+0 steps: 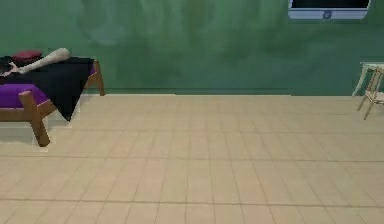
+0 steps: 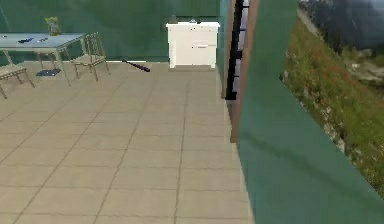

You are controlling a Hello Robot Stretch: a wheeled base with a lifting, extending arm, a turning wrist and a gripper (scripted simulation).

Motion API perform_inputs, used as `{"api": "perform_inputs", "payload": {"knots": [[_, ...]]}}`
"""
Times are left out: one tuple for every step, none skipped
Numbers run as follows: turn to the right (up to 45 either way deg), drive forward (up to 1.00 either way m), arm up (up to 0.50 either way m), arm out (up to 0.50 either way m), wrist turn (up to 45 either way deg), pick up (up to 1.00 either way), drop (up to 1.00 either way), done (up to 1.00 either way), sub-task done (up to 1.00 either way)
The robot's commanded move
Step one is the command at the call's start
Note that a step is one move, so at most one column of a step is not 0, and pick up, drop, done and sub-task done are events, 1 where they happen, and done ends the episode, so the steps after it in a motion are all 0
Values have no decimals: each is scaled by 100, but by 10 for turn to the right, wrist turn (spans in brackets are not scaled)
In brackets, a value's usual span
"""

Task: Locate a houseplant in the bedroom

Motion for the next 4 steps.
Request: {"api": "perform_inputs", "payload": {"knots": [[-450,0,0,0,0,0,0,0,0],[-420,0,0,0,0,0,0,0,0],[0,100,0,0,0,0,0,0,0],[0,100,0,0,0,0,0,0,0]]}}
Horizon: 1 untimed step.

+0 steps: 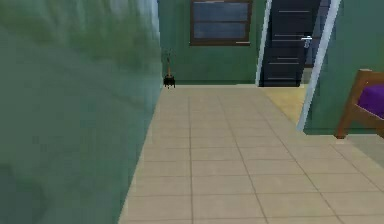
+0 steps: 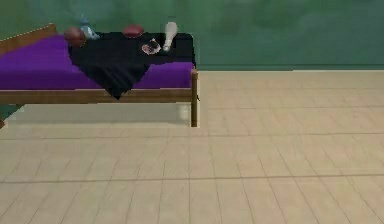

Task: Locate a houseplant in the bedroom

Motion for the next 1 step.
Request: {"api": "perform_inputs", "payload": {"knots": [[0,100,0,0,0,0,0,0,0]]}}
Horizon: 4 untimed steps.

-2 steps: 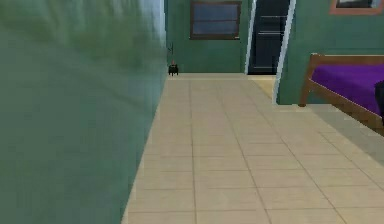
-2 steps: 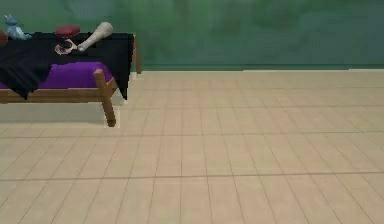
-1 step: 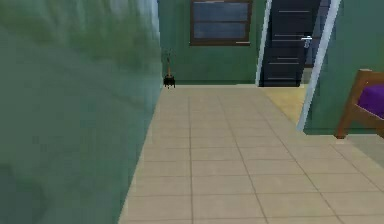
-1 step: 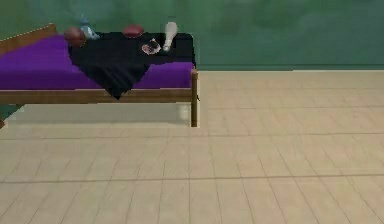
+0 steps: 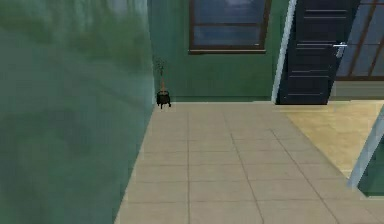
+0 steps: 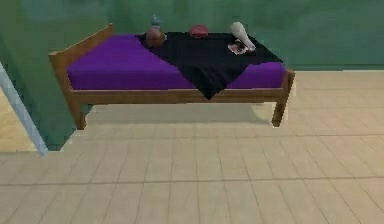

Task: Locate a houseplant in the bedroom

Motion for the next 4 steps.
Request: {"api": "perform_inputs", "payload": {"knots": [[-30,0,0,0,0,0,0,0,0],[0,100,0,0,0,0,0,0,0],[0,100,0,0,0,0,0,0,0],[60,0,0,0,0,0,0,0,0]]}}
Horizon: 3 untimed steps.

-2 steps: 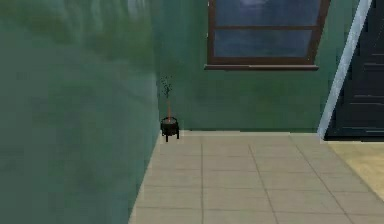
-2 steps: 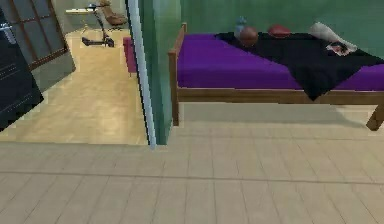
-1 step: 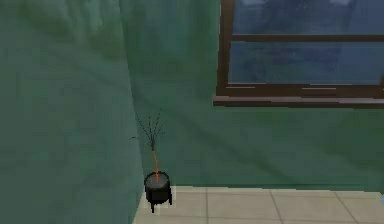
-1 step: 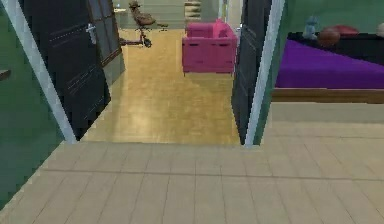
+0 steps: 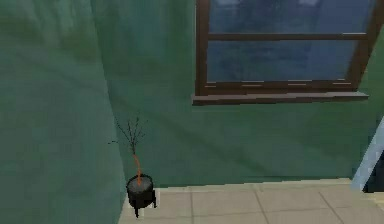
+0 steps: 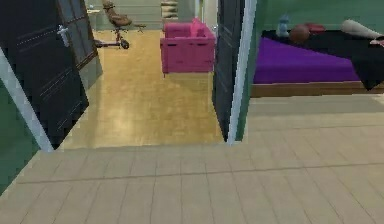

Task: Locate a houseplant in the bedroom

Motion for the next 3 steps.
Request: {"api": "perform_inputs", "payload": {"knots": [[0,20,0,0,0,0,0,0,0],[-210,0,0,0,0,0,0,0,0],[0,0,0,0,0,0,0,100,0]]}}
